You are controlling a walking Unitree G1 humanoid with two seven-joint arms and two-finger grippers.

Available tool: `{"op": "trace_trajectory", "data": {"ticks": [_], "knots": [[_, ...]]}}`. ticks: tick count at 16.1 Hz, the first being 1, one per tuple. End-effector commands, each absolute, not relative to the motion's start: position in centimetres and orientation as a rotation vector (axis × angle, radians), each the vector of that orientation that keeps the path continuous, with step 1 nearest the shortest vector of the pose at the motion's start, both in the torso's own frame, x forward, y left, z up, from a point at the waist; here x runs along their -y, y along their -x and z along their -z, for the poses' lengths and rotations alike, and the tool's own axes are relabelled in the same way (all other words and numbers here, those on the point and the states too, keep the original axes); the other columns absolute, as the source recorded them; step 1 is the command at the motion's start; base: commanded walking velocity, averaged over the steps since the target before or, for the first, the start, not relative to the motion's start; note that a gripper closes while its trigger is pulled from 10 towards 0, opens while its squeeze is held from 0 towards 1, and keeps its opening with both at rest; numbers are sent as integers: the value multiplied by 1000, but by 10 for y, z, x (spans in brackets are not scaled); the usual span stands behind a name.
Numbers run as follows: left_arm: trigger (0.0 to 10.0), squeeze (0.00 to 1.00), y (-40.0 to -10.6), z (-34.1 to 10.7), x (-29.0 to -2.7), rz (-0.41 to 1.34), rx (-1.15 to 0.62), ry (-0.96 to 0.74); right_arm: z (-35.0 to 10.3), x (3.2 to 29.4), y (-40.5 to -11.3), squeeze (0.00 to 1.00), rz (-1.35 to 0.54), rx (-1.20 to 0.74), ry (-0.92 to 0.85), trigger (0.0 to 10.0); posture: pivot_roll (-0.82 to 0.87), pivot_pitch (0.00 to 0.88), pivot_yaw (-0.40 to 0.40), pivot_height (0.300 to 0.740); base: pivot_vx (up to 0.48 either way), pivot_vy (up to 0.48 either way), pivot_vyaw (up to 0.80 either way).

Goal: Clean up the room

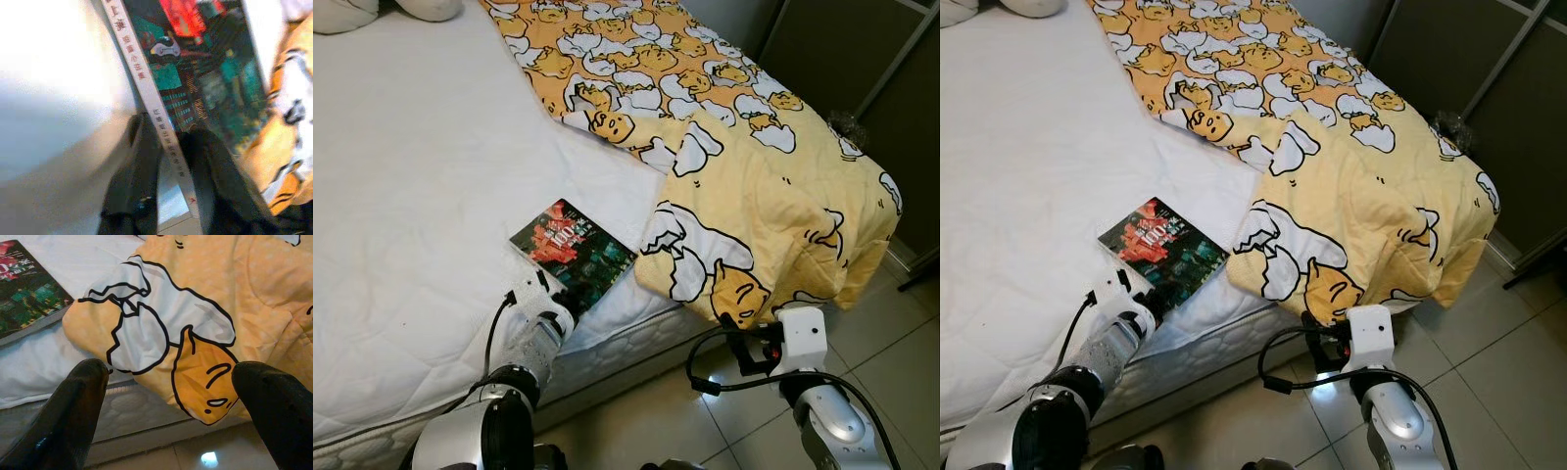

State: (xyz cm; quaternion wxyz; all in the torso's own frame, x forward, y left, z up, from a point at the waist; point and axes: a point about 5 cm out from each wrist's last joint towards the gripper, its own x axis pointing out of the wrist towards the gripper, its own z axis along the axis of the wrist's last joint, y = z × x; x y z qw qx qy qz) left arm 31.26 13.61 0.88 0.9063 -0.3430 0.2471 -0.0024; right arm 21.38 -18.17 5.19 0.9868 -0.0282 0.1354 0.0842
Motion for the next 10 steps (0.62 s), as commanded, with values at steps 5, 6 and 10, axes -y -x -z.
{"op": "trace_trajectory", "data": {"ticks": [5,6,10], "knots": [[0,0,-342,-56,-172,79,-232,624,-51,178,-225,0,-161,-251,44,10000,-86,41,-93,740,0,0,0],[0,0,-344,-64,-181,89,-196,561,-50,176,-230,0,-166,-247,40,10000,-66,33,-90,740,0,0,0],[0,0,-346,-84,-220,-6,-108,399,-50,167,-248,0,-174,-217,21,10000,-15,0,-74,740,0,0,0]]}}
